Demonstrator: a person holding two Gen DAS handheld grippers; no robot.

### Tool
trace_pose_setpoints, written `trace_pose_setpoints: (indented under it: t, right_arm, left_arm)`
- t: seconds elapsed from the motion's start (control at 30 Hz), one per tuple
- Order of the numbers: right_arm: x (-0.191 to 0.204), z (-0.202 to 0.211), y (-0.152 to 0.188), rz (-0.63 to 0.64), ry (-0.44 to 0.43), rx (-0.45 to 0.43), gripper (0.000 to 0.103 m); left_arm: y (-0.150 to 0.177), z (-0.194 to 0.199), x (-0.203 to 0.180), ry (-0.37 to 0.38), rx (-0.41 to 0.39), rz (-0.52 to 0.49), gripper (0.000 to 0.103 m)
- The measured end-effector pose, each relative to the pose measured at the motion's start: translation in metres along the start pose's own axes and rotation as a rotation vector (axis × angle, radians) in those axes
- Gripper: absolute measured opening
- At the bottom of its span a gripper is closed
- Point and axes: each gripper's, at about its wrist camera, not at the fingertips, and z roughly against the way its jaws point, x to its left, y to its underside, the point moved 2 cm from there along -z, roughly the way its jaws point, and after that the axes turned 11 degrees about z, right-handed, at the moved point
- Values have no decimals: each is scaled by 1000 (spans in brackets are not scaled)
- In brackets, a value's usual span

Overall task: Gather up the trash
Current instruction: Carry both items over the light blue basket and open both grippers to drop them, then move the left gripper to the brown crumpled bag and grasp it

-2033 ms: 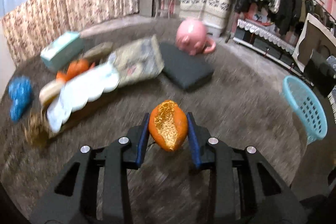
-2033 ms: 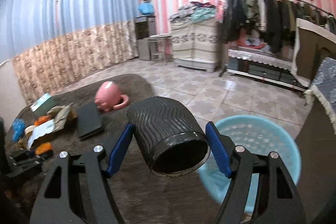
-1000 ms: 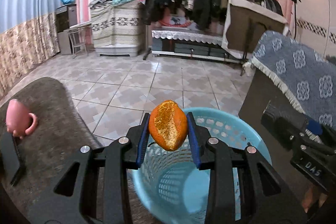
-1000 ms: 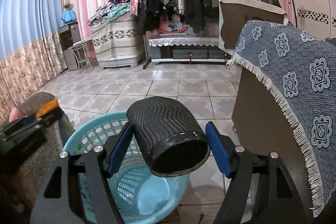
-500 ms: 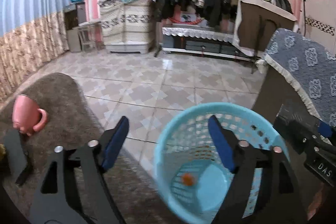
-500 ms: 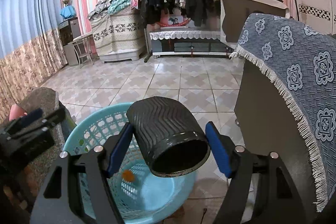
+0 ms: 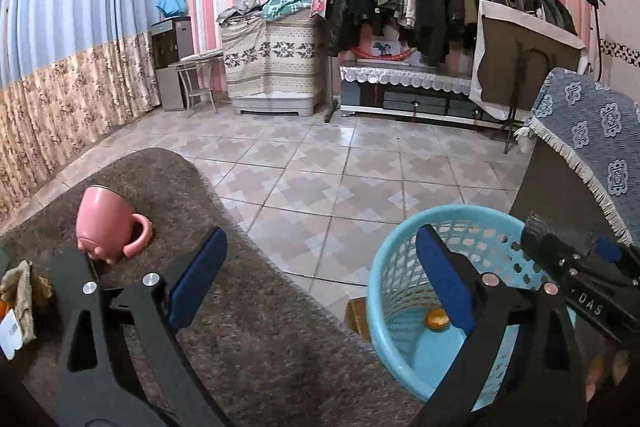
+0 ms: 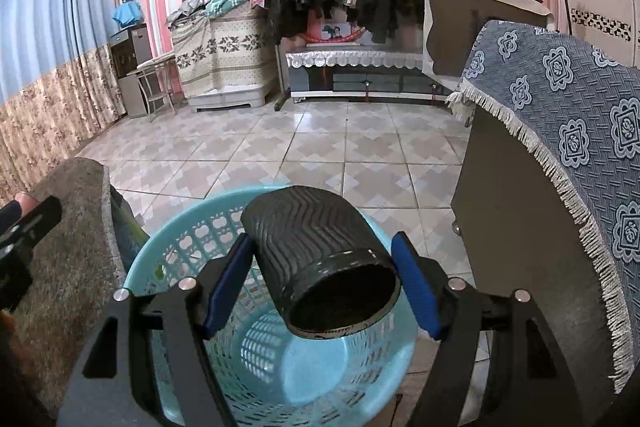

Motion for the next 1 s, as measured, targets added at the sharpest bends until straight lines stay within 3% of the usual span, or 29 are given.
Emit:
trace_pose_setpoints:
  t: [0.1,0.17,0.33,0.57,0.67,1.0]
  right_arm:
    - [3,0,-2,-4,-4,-16,72]
    - [7,2,-4,8,8,-27,82]
    - [16,7,-7,31,12,-47,93]
    - [24,14,-8,55,2,-50,95]
    - [34,18,-10,53,-17,-52,95]
    - [94,45,-20,96,-96,-101,95]
  left_arm:
    - [-3,0,7,-7,-1,12,92]
    - [-3,2,11,-2,0,28,92]
    - [-7,7,13,-11,-11,25,93]
    - [-12,23,23,-20,-30,34,93]
    - [-15,34,36,-57,-44,40,95]
    - [-9,96,120,-189,-96,66,97]
